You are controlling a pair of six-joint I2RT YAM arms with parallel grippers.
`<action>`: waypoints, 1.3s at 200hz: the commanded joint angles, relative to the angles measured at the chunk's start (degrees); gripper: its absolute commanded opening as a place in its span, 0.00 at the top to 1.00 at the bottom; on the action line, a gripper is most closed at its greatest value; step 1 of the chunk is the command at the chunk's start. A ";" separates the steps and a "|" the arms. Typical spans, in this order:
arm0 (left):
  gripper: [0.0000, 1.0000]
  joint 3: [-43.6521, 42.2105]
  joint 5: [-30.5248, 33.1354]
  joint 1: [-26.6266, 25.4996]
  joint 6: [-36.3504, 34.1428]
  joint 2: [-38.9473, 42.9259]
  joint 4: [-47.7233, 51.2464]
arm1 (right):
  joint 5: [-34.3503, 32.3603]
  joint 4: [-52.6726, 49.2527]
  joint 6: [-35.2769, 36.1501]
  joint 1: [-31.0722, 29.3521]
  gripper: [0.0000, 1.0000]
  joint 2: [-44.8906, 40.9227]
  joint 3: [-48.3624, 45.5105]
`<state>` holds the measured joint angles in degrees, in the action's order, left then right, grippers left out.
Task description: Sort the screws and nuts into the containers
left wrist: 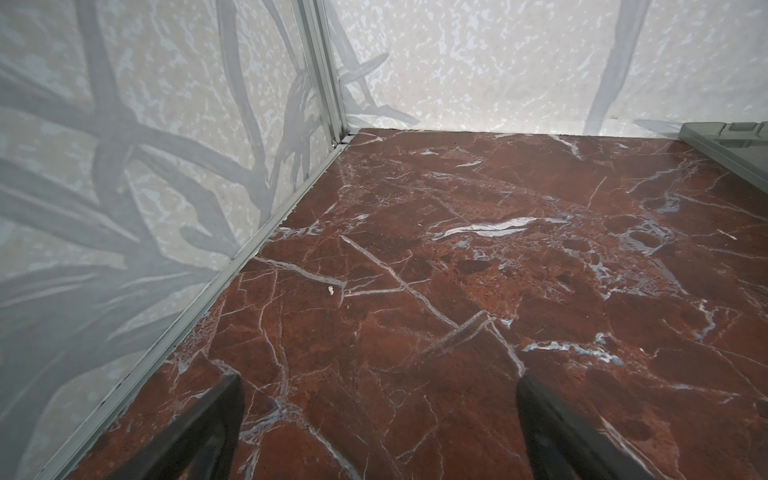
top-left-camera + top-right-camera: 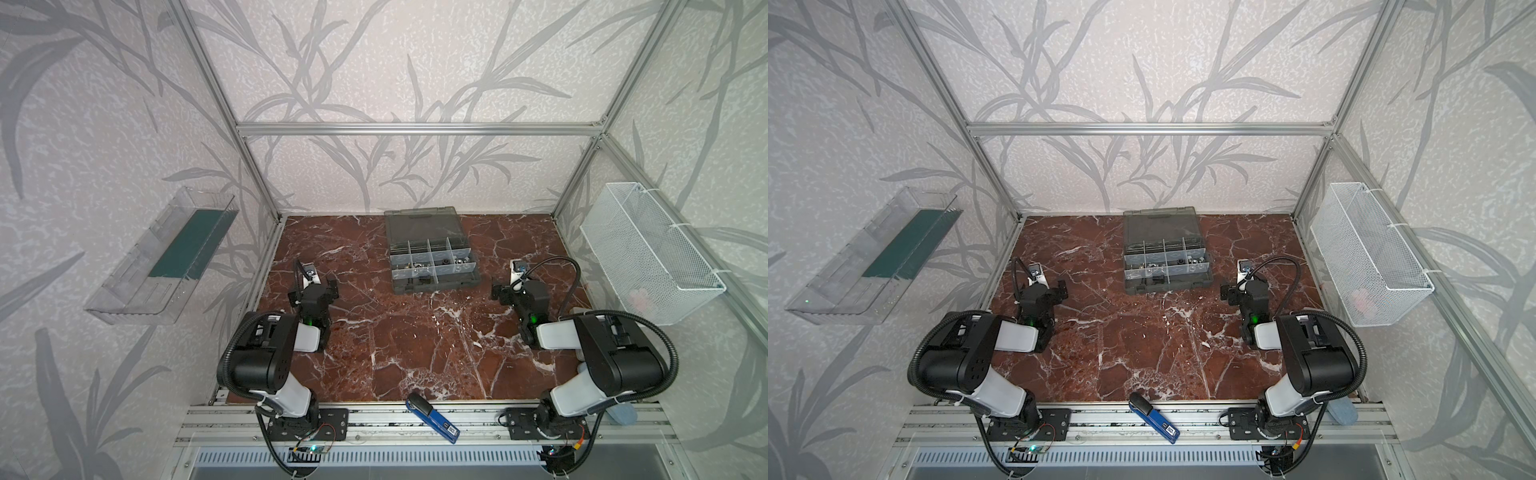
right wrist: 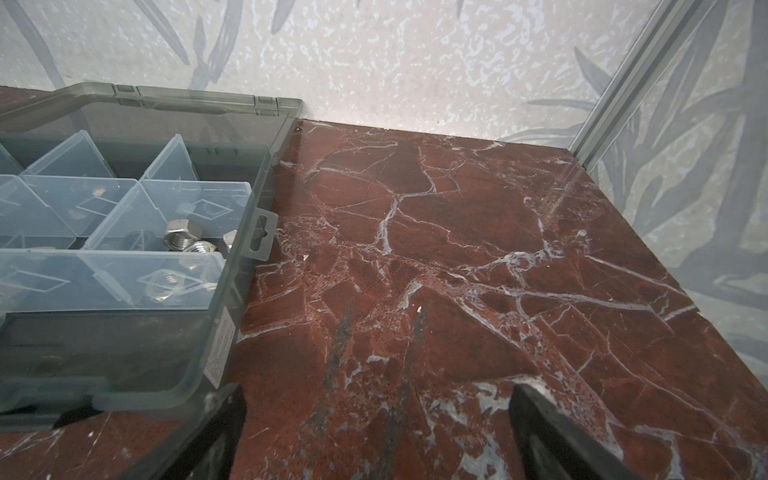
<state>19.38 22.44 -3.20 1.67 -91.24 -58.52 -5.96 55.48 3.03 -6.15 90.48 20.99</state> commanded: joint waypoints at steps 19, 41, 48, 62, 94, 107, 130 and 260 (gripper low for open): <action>0.00 0.88 0.60 0.39 0.53 0.37 -0.21 | -0.20 2.17 -0.04 0.09 0.01 0.58 -0.32; 0.00 0.84 0.47 0.37 0.53 0.36 -0.20 | -0.13 2.17 -0.12 0.09 0.01 0.55 -0.31; 0.00 0.85 0.54 0.39 0.53 0.41 -0.23 | -0.13 2.17 -0.10 0.09 0.01 0.58 -0.23; 0.00 0.89 0.61 0.33 0.53 0.37 -0.19 | -0.19 2.17 -0.11 0.04 0.01 0.56 -0.25; 0.00 0.90 0.70 0.38 0.44 0.42 -0.19 | -0.12 2.17 -0.12 0.02 0.01 0.53 -0.25; 0.00 0.86 0.82 0.29 0.37 0.39 -0.28 | -0.18 2.17 -0.11 0.09 0.01 0.57 -0.32; 0.00 0.95 -0.19 0.34 0.33 0.36 -0.19 | -0.20 2.19 -0.13 0.07 0.01 0.58 -0.23; 0.00 1.39 -2.40 2.19 1.92 0.95 1.90 | -0.19 2.17 -0.13 0.09 0.01 0.58 -0.33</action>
<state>19.84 13.78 -0.69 2.09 -91.15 -55.72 -5.96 55.51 3.03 -6.15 90.48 20.99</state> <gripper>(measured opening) 0.997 0.991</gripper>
